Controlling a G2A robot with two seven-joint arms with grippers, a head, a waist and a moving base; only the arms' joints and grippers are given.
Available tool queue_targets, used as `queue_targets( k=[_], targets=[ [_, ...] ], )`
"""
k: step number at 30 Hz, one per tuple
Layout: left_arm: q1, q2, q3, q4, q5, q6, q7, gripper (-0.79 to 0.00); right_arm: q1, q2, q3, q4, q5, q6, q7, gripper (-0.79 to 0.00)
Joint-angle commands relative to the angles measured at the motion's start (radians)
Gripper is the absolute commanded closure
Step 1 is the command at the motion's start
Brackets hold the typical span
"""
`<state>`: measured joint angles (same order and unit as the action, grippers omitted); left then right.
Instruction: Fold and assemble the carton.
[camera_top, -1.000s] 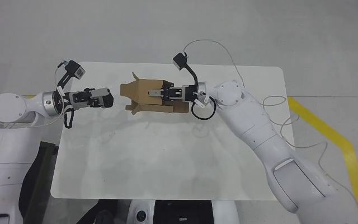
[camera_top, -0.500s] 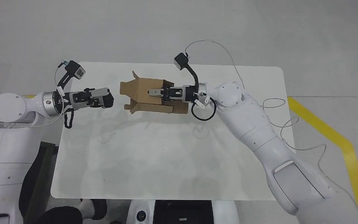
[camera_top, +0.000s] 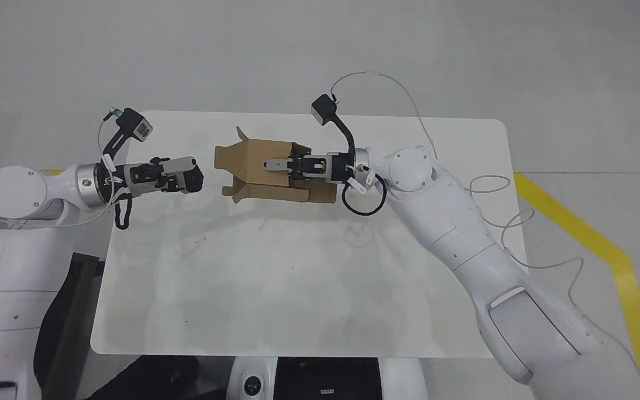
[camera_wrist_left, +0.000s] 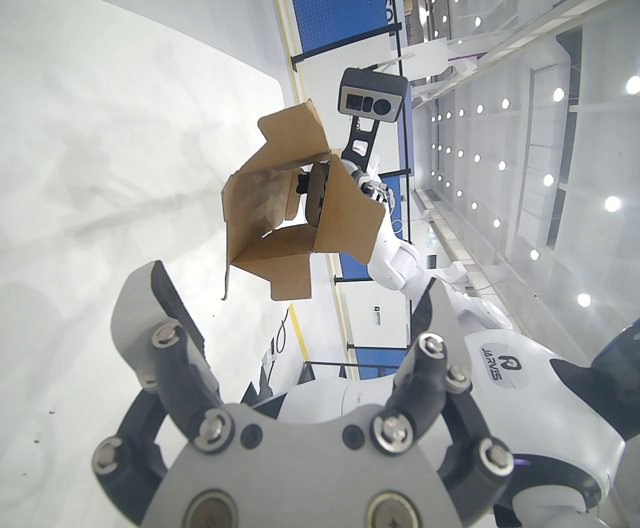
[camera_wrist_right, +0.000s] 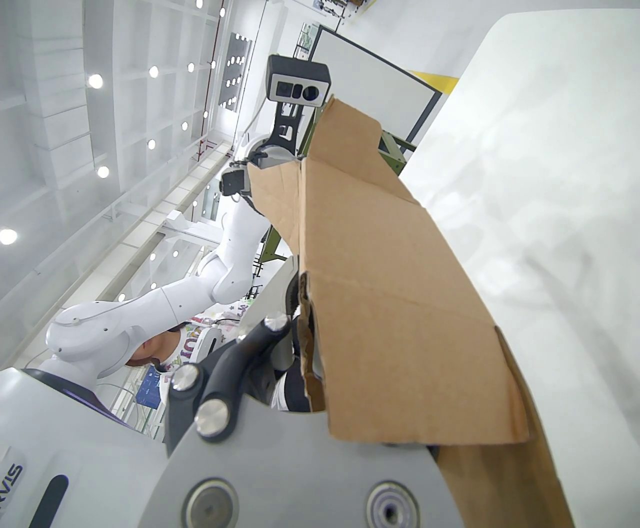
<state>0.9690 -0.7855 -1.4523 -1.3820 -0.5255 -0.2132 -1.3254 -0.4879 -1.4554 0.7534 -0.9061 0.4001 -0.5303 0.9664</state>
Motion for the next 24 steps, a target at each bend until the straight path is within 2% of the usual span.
queue_targets(
  k=[1, 12, 24],
  targets=[
    [0.000, 0.000, 0.000, 0.000, 0.000, 0.000, 0.000, -0.785, 0.000, 0.000, 0.000, 0.000, 0.000, 0.000, 0.000, 0.000],
    [0.000, 0.000, 0.000, 0.000, 0.000, 0.000, 0.000, -0.785, -0.018, 0.005, 0.003, -0.018, -0.026, 0.021, -0.006, 0.000],
    [0.000, 0.000, 0.000, 0.000, 0.000, 0.000, 0.000, -0.785, -0.170, 0.093, 0.181, -0.234, -0.062, 0.094, 0.126, 0.000]
  ],
)
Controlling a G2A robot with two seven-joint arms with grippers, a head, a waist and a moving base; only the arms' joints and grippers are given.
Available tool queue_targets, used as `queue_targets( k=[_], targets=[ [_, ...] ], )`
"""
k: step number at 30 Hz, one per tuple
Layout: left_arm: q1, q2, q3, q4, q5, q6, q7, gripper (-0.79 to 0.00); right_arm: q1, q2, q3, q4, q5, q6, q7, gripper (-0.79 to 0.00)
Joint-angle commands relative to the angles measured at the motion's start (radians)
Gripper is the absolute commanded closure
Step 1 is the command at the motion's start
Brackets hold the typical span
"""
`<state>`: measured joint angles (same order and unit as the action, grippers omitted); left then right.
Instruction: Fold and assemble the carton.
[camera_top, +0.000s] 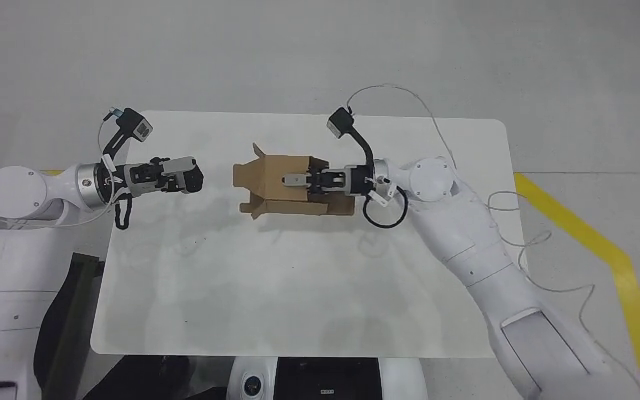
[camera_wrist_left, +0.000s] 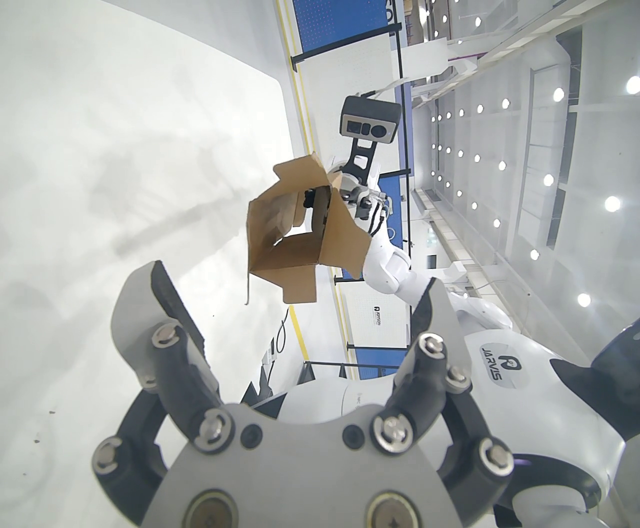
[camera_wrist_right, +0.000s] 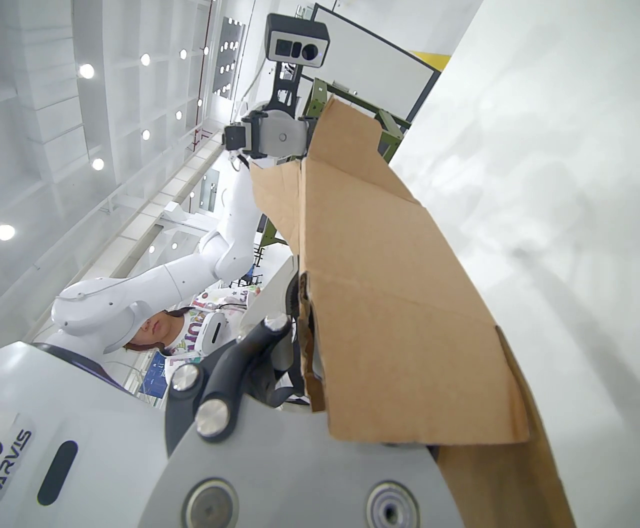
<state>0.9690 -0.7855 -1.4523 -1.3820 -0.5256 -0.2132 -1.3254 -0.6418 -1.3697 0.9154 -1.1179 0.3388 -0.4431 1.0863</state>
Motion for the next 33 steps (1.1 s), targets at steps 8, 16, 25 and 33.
queue_targets(
  k=[8, 16, 25, 33],
  targets=[
    [0.009, -0.001, 0.006, -0.011, 0.008, 0.003, 0.017, -0.785, -0.137, 0.056, 0.154, -0.163, 0.033, 0.033, 0.056, 0.000],
    [0.058, -0.003, 0.060, -0.091, 0.111, -0.031, 0.019, -0.785, -0.183, 0.074, 0.203, -0.203, 0.035, 0.048, 0.049, 0.000],
    [0.040, -0.017, 0.138, -0.149, 0.140, -0.031, 0.039, -0.785, -0.157, 0.065, 0.156, -0.187, 0.066, 0.034, 0.047, 0.000],
    [0.001, -0.031, 0.186, -0.117, 0.143, -0.024, 0.090, -0.785, -0.149, 0.064, 0.151, -0.177, 0.088, 0.008, 0.049, 0.000]
  ],
)
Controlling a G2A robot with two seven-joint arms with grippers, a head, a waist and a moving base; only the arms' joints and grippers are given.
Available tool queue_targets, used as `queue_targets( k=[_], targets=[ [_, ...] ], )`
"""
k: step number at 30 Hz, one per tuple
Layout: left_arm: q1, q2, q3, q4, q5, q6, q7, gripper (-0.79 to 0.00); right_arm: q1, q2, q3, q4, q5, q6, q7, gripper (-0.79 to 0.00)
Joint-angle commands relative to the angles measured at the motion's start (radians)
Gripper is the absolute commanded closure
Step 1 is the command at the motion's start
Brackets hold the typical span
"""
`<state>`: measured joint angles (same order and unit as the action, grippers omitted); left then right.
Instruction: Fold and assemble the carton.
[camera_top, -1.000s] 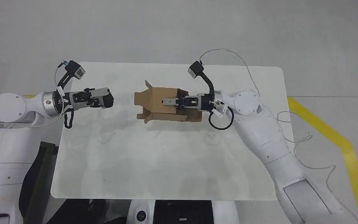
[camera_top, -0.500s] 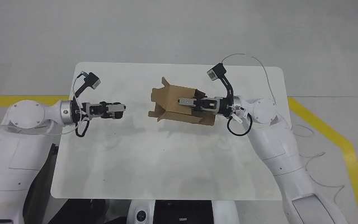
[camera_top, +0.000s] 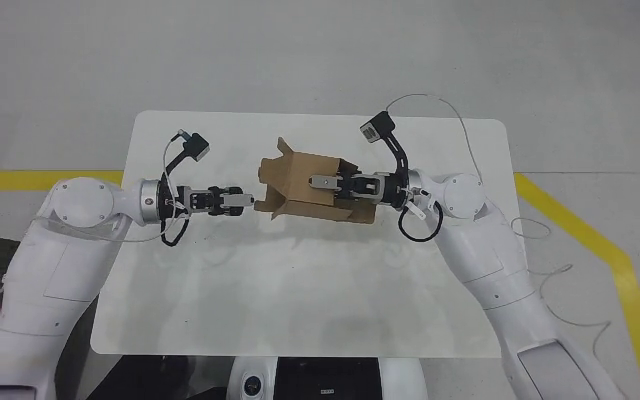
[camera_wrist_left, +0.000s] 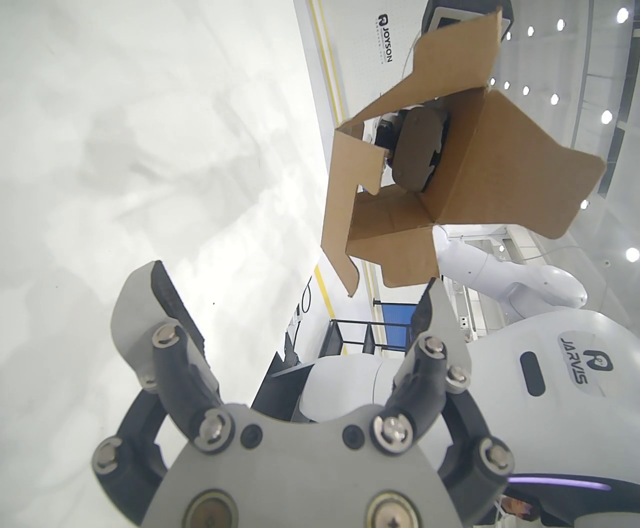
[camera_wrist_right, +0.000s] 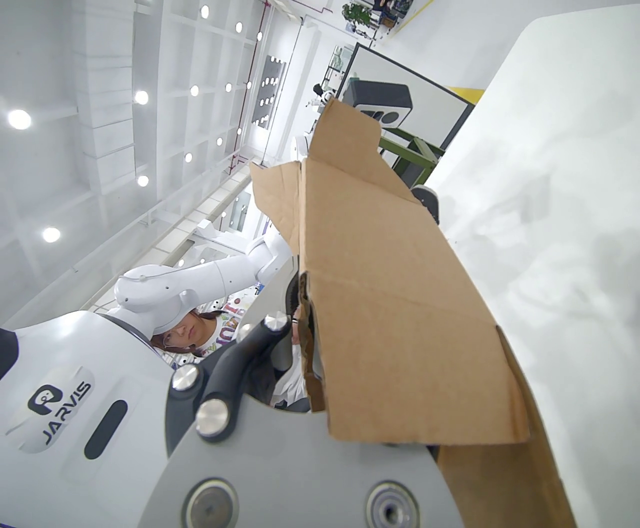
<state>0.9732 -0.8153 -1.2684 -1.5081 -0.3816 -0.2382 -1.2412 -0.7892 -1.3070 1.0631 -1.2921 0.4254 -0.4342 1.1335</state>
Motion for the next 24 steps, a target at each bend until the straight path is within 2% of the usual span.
queue_targets(
  k=[1, 10, 17, 24],
  targets=[
    [-0.006, -0.002, 0.002, 0.019, -0.006, 0.003, 0.011, -0.785, -0.005, 0.003, 0.007, -0.006, 0.003, 0.000, 0.004, 0.000],
    [-0.018, -0.007, 0.032, 0.057, 0.065, 0.021, 0.041, -0.785, -0.028, 0.010, 0.018, -0.051, 0.010, 0.002, 0.005, 0.000],
    [-0.028, -0.016, 0.066, 0.018, 0.109, -0.003, 0.072, -0.785, -0.026, 0.009, 0.004, -0.061, 0.007, 0.004, -0.004, 0.000],
    [-0.027, -0.017, 0.071, -0.013, 0.106, -0.006, 0.049, -0.785, -0.014, 0.007, -0.014, -0.049, -0.002, 0.004, -0.015, 0.000]
  ],
)
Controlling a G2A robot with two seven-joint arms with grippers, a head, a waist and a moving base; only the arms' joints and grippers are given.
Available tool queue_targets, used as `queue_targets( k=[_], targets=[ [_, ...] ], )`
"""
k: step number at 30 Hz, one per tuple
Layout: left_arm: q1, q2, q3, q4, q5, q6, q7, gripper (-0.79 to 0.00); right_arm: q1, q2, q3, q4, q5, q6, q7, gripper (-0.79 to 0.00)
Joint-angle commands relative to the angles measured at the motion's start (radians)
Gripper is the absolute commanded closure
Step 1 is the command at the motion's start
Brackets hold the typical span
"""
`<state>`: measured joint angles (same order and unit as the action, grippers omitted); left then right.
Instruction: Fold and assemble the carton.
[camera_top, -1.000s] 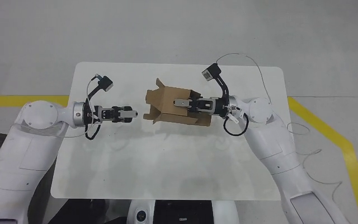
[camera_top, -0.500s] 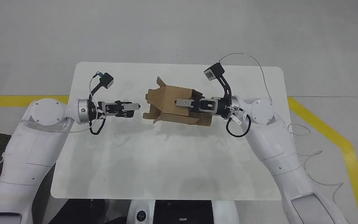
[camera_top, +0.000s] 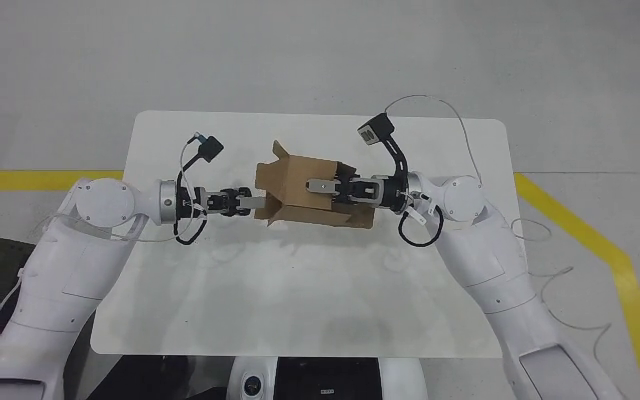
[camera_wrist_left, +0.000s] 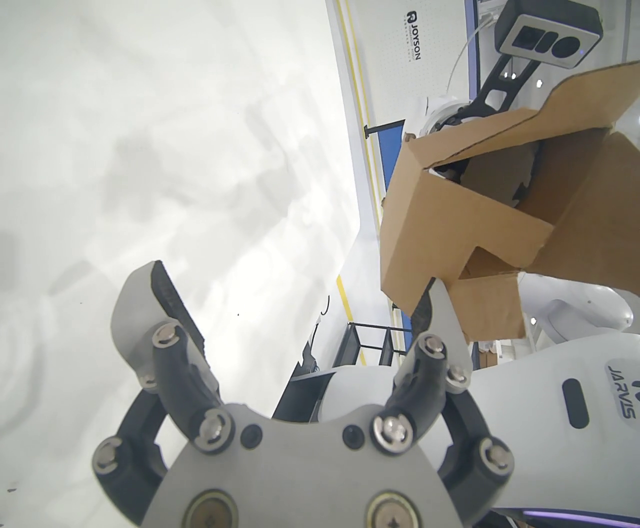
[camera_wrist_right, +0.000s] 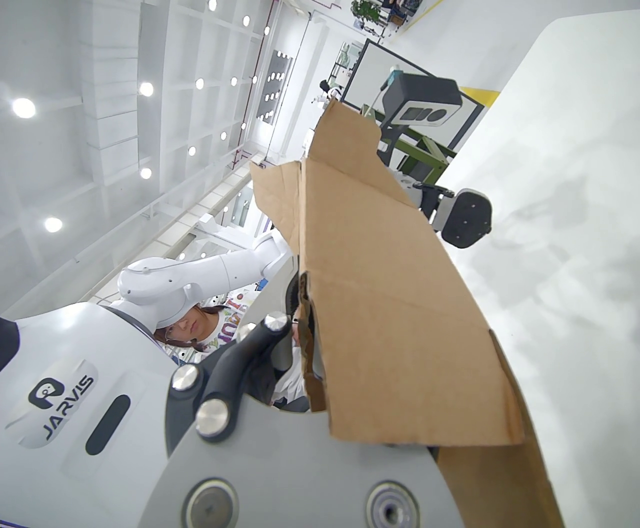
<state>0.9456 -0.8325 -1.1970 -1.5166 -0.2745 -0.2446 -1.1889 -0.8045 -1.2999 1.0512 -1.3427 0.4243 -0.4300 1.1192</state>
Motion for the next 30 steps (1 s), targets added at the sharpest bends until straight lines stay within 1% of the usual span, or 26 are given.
queue_targets(
  k=[1, 30],
  targets=[
    [0.001, 0.000, -0.001, -0.007, -0.002, 0.001, -0.005, -0.785, 0.003, -0.001, -0.005, 0.002, 0.000, 0.000, -0.001, 0.000],
    [-0.032, -0.010, 0.000, 0.010, -0.044, 0.028, -0.004, -0.785, 0.036, -0.011, -0.083, -0.004, 0.027, 0.008, 0.072, 0.000]
  ],
)
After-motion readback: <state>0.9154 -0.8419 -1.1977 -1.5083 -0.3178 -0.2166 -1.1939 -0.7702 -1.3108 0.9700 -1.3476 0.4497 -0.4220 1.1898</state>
